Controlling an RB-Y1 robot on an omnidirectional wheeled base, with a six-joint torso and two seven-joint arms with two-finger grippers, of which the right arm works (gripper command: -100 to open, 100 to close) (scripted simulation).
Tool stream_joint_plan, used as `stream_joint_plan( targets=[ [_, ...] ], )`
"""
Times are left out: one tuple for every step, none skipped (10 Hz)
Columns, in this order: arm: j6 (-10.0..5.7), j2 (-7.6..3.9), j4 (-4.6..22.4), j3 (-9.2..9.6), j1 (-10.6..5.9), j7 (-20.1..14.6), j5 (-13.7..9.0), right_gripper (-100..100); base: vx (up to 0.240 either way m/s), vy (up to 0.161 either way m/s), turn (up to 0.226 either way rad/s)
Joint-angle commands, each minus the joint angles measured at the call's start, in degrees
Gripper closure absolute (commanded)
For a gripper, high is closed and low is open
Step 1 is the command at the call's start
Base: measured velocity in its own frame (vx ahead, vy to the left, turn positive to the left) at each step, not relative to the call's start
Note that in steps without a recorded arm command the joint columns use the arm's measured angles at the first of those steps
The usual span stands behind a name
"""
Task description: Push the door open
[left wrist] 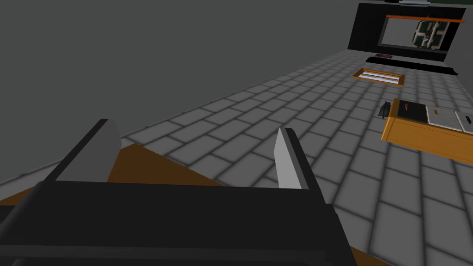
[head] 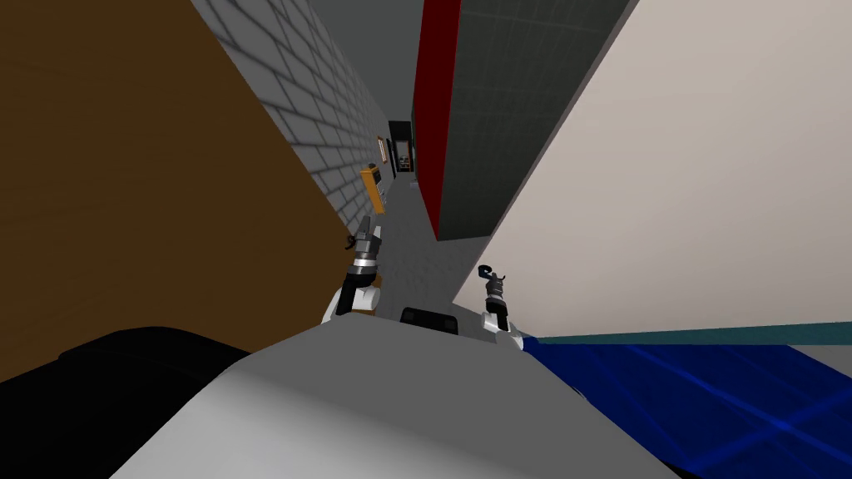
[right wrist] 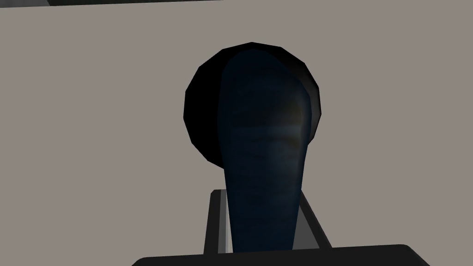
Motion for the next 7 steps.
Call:
stream_joint_plan(
  targets=[
    [0.00,0.00,0.0,0.00,0.00,0.0,0.0,100,0.072,0.030,-0.038],
    [-0.13,-0.27,0.1,-0.91,-0.05,0.3,-0.5,100,0.118,0.027,-0.051],
    [-0.12,-0.30,0.1,-1.34,-0.02,0.5,-0.8,100,0.188,0.024,-0.058],
    [-0.11,-0.34,0.2,-1.84,0.01,0.7,-1.1,100,0.212,0.026,-0.038],
    [-0.10,-0.39,0.2,-2.38,0.04,1.0,-1.4,100,0.215,0.029,-0.041],
    [-0.10,-0.39,0.2,-2.38,0.04,1.0,-1.4,100,0.133,0.027,-0.015],
    [-0.08,-0.46,0.3,-3.25,0.10,1.4,-1.9,100,0.137,0.035,-0.050]
  ],
)
